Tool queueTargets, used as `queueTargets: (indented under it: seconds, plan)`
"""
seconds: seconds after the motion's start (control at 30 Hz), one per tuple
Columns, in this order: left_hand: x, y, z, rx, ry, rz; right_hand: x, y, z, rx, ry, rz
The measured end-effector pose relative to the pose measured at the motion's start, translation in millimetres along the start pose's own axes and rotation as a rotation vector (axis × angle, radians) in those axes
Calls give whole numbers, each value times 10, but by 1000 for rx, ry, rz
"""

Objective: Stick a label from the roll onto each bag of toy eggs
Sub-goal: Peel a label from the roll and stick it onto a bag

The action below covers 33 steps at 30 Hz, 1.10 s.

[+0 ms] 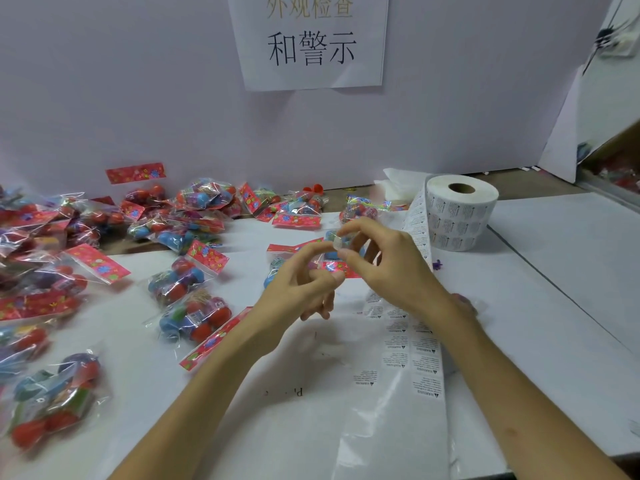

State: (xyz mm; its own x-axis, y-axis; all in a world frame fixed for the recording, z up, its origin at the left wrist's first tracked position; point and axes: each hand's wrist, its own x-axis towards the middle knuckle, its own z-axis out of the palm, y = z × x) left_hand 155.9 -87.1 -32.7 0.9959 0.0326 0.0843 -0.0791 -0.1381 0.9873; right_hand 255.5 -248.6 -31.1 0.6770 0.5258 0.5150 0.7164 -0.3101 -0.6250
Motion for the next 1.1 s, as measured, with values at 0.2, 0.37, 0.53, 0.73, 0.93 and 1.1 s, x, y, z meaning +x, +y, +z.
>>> queueTargets:
  seconds: [0.2, 0.37, 0.53, 0.73, 0.93, 1.1]
  plan:
    - [3, -14, -18, 8, 61, 13, -13, 24, 2, -31, -108, -15]
    - [8, 6, -18, 21, 84, -8, 10, -31, -6, 2, 59, -71]
    - [8, -19, -11, 14, 55, 19, 7, -65, -18, 17, 131, -56]
    - [35, -17, -110, 37, 124, 83, 2, -102, -9, 29, 159, -78]
    - [56, -175, -559, 724, 727, 2, 6, -94, -17, 22, 163, -57]
    - [76, -254, -615, 1033, 513, -326, -5, -111, -8, 12, 159, -53]
